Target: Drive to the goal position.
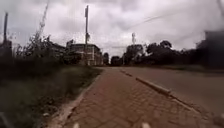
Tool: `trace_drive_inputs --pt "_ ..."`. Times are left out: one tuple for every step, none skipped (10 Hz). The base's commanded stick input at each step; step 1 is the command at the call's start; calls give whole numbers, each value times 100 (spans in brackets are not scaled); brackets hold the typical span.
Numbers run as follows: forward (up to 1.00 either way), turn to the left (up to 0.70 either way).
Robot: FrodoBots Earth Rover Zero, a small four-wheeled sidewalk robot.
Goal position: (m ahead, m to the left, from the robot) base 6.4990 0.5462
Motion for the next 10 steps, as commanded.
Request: trace_drive_inputs --pt "70 0" --pt "70 0" --pt "70 0" --pt "70 0" --pt "70 0" --pt "70 0" --pt "70 0" --pt "70 0" --pt "70 0" --pt "70 0"
